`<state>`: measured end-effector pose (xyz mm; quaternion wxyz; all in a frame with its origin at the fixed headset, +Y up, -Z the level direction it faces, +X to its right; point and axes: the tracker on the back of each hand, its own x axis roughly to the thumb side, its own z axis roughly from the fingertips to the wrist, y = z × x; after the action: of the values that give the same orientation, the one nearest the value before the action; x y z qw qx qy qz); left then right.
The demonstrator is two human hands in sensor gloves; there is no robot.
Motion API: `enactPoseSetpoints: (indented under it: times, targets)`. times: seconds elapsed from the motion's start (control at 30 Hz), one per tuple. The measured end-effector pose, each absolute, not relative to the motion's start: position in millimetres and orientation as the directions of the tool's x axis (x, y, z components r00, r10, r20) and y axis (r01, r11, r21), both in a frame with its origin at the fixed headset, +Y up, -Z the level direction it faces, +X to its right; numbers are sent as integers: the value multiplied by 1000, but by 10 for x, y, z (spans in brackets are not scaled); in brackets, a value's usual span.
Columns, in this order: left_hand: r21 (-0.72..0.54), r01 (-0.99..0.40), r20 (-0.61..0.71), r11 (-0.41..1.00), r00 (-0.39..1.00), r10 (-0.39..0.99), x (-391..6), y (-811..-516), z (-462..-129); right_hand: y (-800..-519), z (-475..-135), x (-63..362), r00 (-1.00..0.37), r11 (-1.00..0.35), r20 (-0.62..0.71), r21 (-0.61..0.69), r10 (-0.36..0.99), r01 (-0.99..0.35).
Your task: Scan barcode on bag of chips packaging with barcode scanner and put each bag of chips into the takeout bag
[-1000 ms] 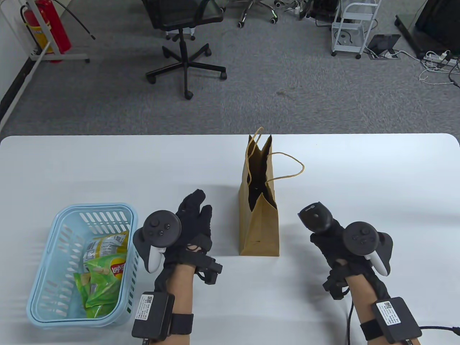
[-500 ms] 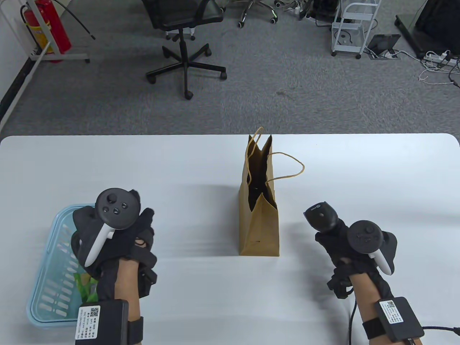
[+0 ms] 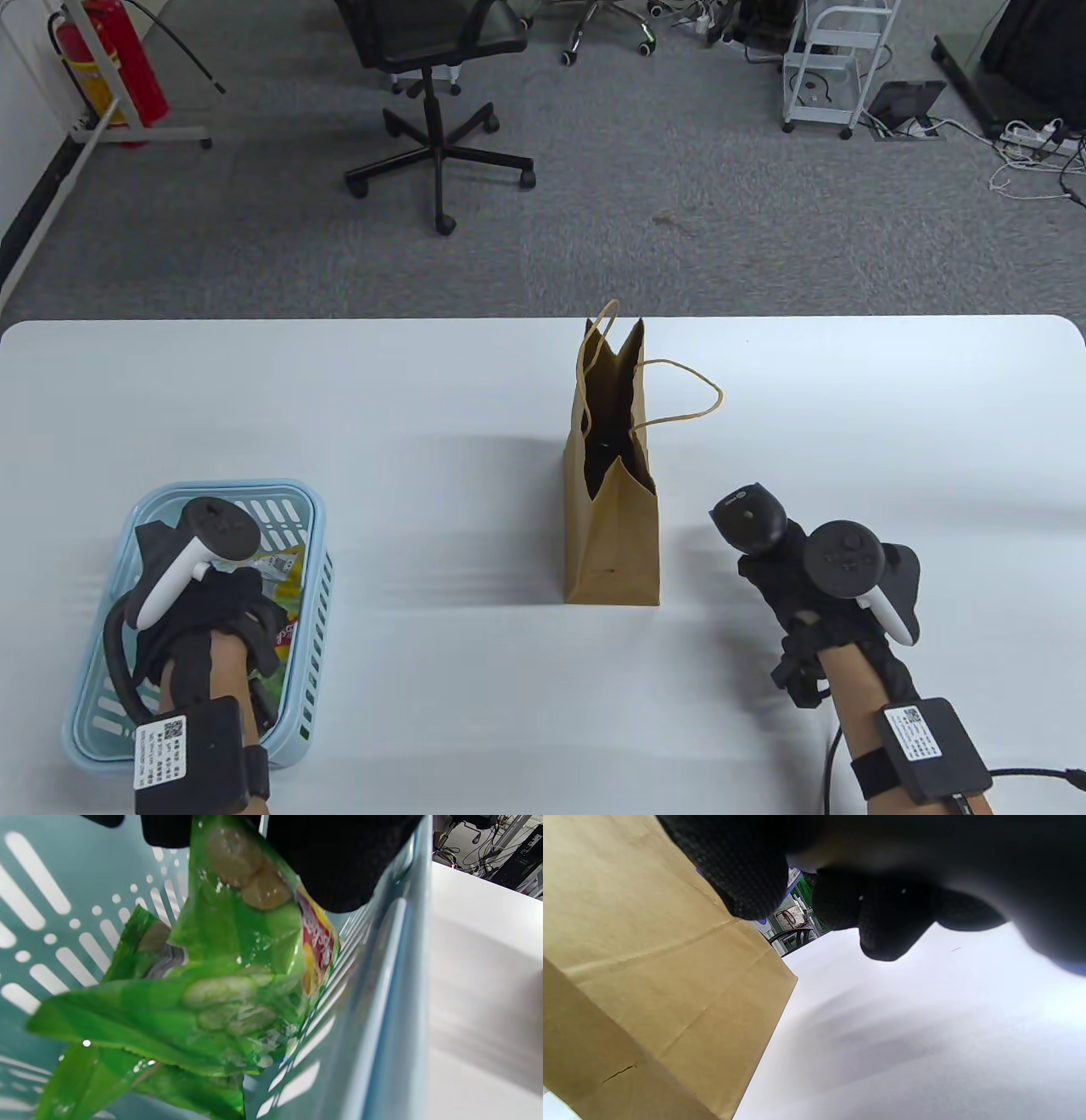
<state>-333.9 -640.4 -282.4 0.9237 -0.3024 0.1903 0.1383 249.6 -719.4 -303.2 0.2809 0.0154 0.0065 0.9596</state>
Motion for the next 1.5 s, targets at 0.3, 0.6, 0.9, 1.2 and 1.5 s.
enactPoseSetpoints:
  times: [0.3,0.6,0.9,1.2,1.5]
  targets:
    - [-533,-344,-420,773,901,111,-3331,-6490,-2854,-7218,-3026,2473,-855,-856,22,32,518,-517]
    - [-491,-263,-395,831,917,57,-3335,-6495,-2860,-7221,-3024,2482,-855,-855,15,29,518,-517]
    - [-357,-230,-457,905,888,45,-3381,-6017,-2753,-7208,-3021,2503,-848,-848,11,26,530,-530]
    - [189,-260,-505,947,801,321,-3456,-5352,-2419,-7095,-3019,2619,-792,-792,3,-29,611,-610]
    - [431,-811,-97,396,394,914,-3357,-5439,-2519,-6492,-2885,2711,-630,-596,192,-209,752,-775]
